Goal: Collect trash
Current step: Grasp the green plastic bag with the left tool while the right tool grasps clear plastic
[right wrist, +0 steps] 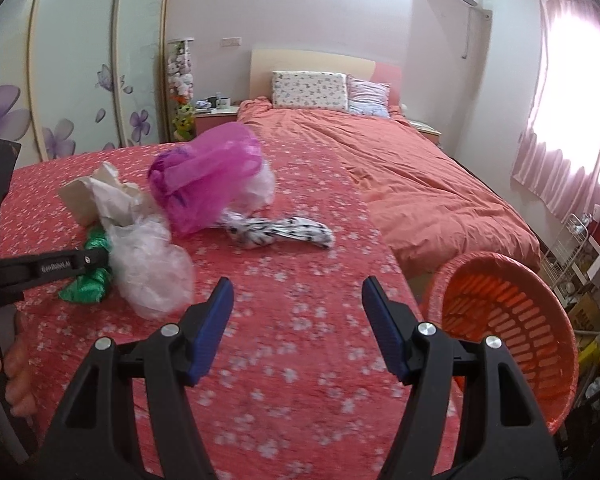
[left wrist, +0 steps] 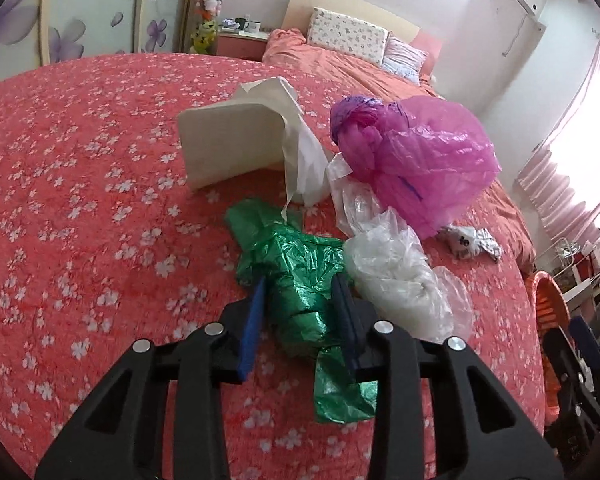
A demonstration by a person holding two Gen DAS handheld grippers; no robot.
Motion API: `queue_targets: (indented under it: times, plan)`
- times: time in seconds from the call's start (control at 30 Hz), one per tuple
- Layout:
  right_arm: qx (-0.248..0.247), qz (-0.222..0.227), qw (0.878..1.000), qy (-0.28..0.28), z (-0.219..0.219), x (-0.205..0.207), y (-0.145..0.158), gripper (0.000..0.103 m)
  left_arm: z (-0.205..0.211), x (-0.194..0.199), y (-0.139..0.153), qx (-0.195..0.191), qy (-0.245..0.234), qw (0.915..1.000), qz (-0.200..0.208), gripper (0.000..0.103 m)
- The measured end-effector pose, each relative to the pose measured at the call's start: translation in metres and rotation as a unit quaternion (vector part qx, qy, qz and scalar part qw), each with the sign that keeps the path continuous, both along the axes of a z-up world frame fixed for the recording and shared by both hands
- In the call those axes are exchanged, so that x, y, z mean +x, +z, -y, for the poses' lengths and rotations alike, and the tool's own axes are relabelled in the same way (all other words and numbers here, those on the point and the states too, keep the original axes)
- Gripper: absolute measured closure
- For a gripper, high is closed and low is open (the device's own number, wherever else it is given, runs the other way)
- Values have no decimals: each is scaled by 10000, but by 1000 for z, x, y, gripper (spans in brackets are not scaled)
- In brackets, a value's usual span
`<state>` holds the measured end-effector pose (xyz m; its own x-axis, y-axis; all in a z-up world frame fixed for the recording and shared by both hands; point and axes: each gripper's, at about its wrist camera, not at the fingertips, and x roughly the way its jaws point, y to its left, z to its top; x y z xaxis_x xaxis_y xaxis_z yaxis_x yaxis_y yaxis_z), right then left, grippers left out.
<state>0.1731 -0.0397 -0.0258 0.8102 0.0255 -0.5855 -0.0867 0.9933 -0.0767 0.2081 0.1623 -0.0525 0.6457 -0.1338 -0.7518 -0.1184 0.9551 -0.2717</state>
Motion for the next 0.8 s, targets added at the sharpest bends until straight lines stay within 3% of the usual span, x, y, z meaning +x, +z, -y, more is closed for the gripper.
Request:
queue_targets:
  times: [0.3,0.63,0.8]
  plan:
    - [-62,-15,9999,150,-25,2,2,38,-2,-5,3,442,-68,9988,212,76]
    - [280,-97,9973,676,-72,23,2,38,-77,-31,16,956,699,9922,385,76]
    - [224,-247,9957,862,-103,38,-8,38,-102,-32,19,998,987,9893,397,76]
